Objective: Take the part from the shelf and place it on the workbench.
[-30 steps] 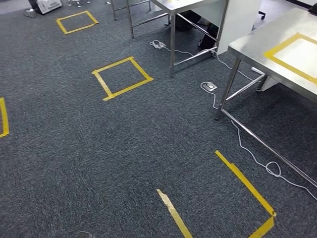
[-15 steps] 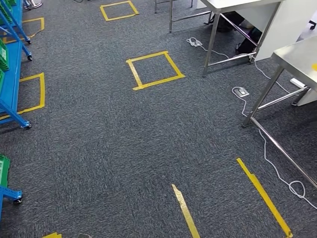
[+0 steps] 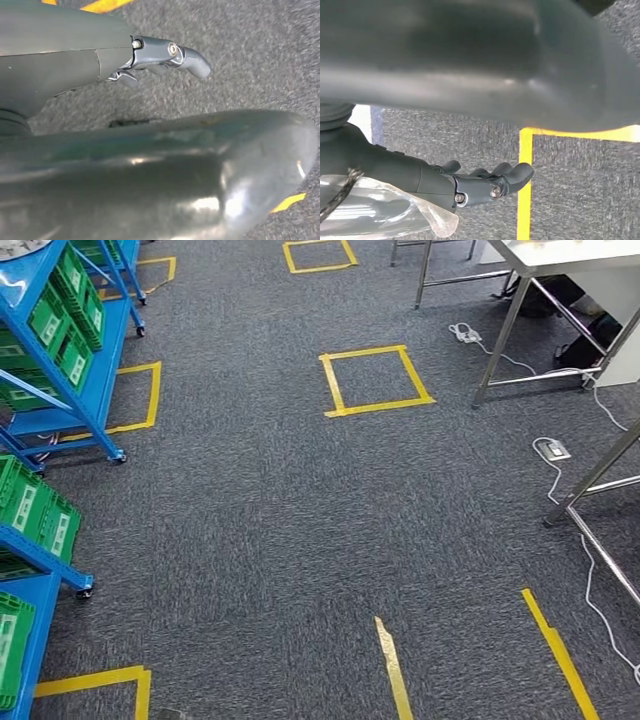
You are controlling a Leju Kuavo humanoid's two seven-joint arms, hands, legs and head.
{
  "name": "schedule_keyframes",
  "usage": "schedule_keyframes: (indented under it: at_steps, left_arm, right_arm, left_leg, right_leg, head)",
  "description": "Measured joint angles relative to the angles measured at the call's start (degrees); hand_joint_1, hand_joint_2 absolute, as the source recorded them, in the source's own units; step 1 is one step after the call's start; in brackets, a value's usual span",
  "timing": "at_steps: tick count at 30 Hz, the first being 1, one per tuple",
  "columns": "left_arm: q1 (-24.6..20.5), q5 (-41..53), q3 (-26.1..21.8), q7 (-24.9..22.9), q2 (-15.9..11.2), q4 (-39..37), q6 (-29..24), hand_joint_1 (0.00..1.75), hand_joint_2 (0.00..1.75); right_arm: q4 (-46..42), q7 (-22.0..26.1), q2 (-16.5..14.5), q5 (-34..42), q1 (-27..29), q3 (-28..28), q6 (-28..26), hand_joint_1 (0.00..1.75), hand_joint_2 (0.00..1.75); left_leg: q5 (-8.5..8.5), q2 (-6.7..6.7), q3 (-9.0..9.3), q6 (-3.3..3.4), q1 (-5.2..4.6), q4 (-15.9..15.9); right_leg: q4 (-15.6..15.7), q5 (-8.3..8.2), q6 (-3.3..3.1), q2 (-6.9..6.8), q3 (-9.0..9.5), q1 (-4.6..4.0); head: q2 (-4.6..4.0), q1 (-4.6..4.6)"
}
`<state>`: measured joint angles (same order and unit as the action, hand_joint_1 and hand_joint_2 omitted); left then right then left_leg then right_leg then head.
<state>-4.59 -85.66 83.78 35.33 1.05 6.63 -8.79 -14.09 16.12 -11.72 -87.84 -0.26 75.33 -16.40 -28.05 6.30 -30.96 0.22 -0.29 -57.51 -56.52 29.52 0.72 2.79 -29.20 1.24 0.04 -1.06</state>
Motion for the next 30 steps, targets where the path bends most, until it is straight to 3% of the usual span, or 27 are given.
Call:
schedule_keyframes:
  at_steps: [1,3,5,6,7,8,10,12,14,15,16,17,19,20,21,22,23,25,27,29,30]
  left_arm:
    - [0.0,0.0,0.0,0.0,0.0,0.0,0.0,0.0,0.0]
    - [-0.1,0.0,0.0,-0.1,0.0,0.0,-0.1,0.0,0.0]
    - [-0.2,0.0,0.0,-0.1,0.0,0.0,-0.1,0.0,0.0]
    - [-0.1,0.0,0.0,-0.1,0.1,0.0,-0.2,0.0,0.0]
    - [0.0,-0.1,0.0,-0.1,0.1,0.0,-0.3,0.0,0.0]
    - [0.1,-0.1,0.0,-0.1,0.1,0.0,-0.4,0.0,0.0]
    - [0.0,-0.2,0.1,-0.1,0.0,0.0,-0.5,0.0,0.0]
    - [-0.2,-0.2,0.1,-0.1,0.0,0.0,-0.5,0.0,0.0]
    - [-0.2,-0.2,0.1,-0.1,0.0,0.0,-0.5,0.0,0.0]
    - [0.0,-0.2,0.1,-0.1,0.0,0.0,-0.5,0.0,0.0]
    - [0.0,-0.3,0.2,-0.1,0.0,0.0,-0.5,0.0,0.0]
    - [0.0,-0.3,0.2,-0.1,0.0,0.0,-0.6,0.0,0.0]
    - [-0.3,-0.4,0.3,-0.1,0.0,0.0,-0.6,0.0,0.0]
    - [-0.3,-0.5,0.3,-0.1,0.1,0.0,-0.6,0.0,0.0]
    - [-0.2,-0.5,0.4,-0.1,0.1,0.0,-0.6,0.0,0.0]
    - [-0.1,-0.5,0.4,-0.1,0.1,0.0,-0.6,0.0,0.0]
    - [0.0,-0.5,0.4,-0.1,0.1,0.0,-0.6,0.0,0.0]
    - [0.0,-0.5,0.4,-0.1,0.2,0.0,-0.6,0.0,0.0]
    - [-0.1,-0.5,0.4,-0.1,0.2,0.0,-0.5,0.0,0.0]
    - [0.0,-0.5,0.4,-0.1,0.1,0.0,-0.5,0.0,0.0]
    - [0.0,-0.5,0.4,-0.1,0.0,0.0,-0.6,0.0,0.0]
  right_arm:
    - [0.0,0.0,0.0,0.0,0.0,0.0,0.0,0.0,0.0]
    - [0.0,0.0,0.0,-0.1,0.1,0.0,0.0,0.0,0.0]
    - [0.1,0.0,0.0,-0.1,0.2,0.0,-0.1,0.0,0.0]
    - [0.1,0.0,0.0,-0.2,0.2,0.0,-0.1,0.0,0.0]
    - [0.1,0.0,0.0,-0.2,0.2,0.0,-0.1,0.0,0.0]
    - [0.1,0.0,0.0,-0.3,0.2,0.0,-0.2,0.0,0.0]
    - [0.1,0.1,0.0,-0.4,0.1,0.0,-0.2,0.0,0.0]
    - [0.2,0.1,0.0,-0.5,0.1,-0.1,-0.3,0.0,0.0]
    - [0.2,0.1,0.0,-0.7,-0.1,-0.1,-0.3,0.0,0.0]
    - [0.3,0.1,0.0,-0.7,-0.3,-0.1,-0.4,0.0,0.0]
    - [0.3,0.1,0.0,-0.8,-0.4,-0.1,-0.4,0.0,0.0]
    - [0.3,0.1,0.0,-0.9,-0.5,-0.1,-0.4,0.0,0.0]
    - [0.4,0.1,0.1,-1.0,-0.3,-0.2,-0.5,0.0,0.0]
    - [0.4,0.1,0.1,-1.0,-0.2,-0.2,-0.5,0.0,0.0]
    - [0.4,0.1,0.1,-1.0,-0.1,-0.2,-0.5,0.0,0.0]
    - [0.4,0.1,0.1,-1.0,0.0,-0.2,-0.5,0.0,0.0]
    - [0.4,0.1,0.1,-1.0,0.0,-0.2,-0.5,0.0,0.0]
    - [0.4,0.1,0.1,-1.0,0.1,-0.2,-0.5,0.0,0.0]
    - [0.4,0.1,0.2,-1.1,0.1,-0.2,-0.5,0.0,0.0]
    - [0.5,0.1,0.2,-1.0,0.1,-0.2,-0.5,0.0,0.0]
    - [0.5,0.1,0.2,-1.0,0.1,-0.2,-0.5,0.0,0.0]
  left_leg:
    - [-1.03,-1.1,-0.72,-0.3,-0.03,-1.5]
    - [-4.61,-4.2,-3.69,-0.91,0.02,-7.9]
    - [-7.21,-5.5,-6.92,-1.33,0.32,-14.8]
    - [-6.98,-5.72,-7.39,-1.45,0.44,-15.9]
    - [-5.6,-5.96,-6.71,-1.49,0.54,-14.6]
    - [-3.45,-6.52,-5.03,-1.43,0.6,-11.2]
    - [-0.31,-9.41,-1.24,-0.98,0.26,-3.4]
    - [0.06,-11.29,0.11,-0.17,-0.29,-0.1]
    - [-0.03,-10.16,0.03,0.69,-0.4,0.2]
    - [0.05,-9.44,0.21,1.09,-0.3,0.4]
    - [0.15,-8.75,0.46,1.52,-0.17,0.7]
    - [0.23,-8.03,0.72,1.93,-0.02,0.9]
    - [0.08,-6.53,0.86,2.52,-0.1,0.9]
    - [-0.05,-5.64,0.99,2.68,-0.18,0.9]
    - [-0.24,-4.76,1.22,2.76,-0.26,0.9]
    - [-0.47,-3.84,1.56,2.74,-0.3,0.9]
    - [-0.76,-2.96,2.03,2.63,-0.31,0.8]
    - [-1.49,-1.43,2.72,2.21,-0.3,0.7]
    - [-1.98,-0.22,2.66,1.62,-0.19,0.5]
    - [-2.18,0.9,2.46,0.98,0.02,0.5]
    - [-2.4,0.74,2.49,0.65,0.07,0.4]
  right_leg:
    - [0.2,-0.09,-0.25,-0.84,0.04,0.1]
    - [0.3,-0.06,-0.56,-2.68,0.1,0.05]
    - [0.3,0.09,-0.67,-4.54,0.12,-0.1]
    - [0.3,0.19,-0.67,-5.36,0.16,-0.13]
    - [0.3,0.31,-0.63,-6.1,0.28,-0.14]
    - [0.3,0.45,-0.52,-6.79,0.47,-0.13]
    - [0.3,0.83,-0.08,-7.99,0.86,-0.28]
    - [0.2,1.18,0.55,-9.17,1.12,-0.55]
    - [0.4,1.51,1.24,-10.39,1.45,-0.59]
    - [0.2,1.87,1.57,-9.92,1.52,-0.5]
    - [-1.0,2.66,1.82,-8.58,1.04,-0.42]
    - [-3.5,3.93,2.0,-6.74,-0.21,-0.33]
    - [-11.6,6.96,2.03,-3.6,-4.74,-0.28]
    - [-15.2,7.72,2.04,-3.1,-7.1,-0.29]
    - [-17.0,7.39,2.03,-2.9,-8.72,-0.31]
    - [-16.5,5.81,1.97,-2.78,-9.22,-0.33]
    - [-13.6,3.22,1.86,-2.5,-8.55,-0.32]
    - [-6.1,-1.25,1.56,-0.4,-5.81,-0.17]
    - [-1.9,-1.82,1.17,1.35,-3.58,-0.06]
    - [-1.0,-0.94,0.71,0.85,-2.6,-0.14]
    - [-0.8,-0.84,0.46,0.27,-2.27,-0.11]
  head:
    - [0.0,-0.21]
    - [0.0,-0.59]
    - [0.0,-0.65]
    - [0.0,-0.66]
    - [0.0,-0.68]
    - [0.0,-0.69]
    - [0.0,-0.71]
    - [0.0,-0.67]
    - [0.0,-0.65]
    - [0.0,-0.51]
    - [0.0,-0.31]
    - [0.0,-0.12]
    - [0.0,0.17]
    - [0.0,0.17]
    - [0.0,0.16]
    - [0.0,0.16]
    - [0.0,0.16]
    - [0.0,0.2]
    - [0.0,0.22]
    - [0.01,0.19]
    - [0.01,0.15]
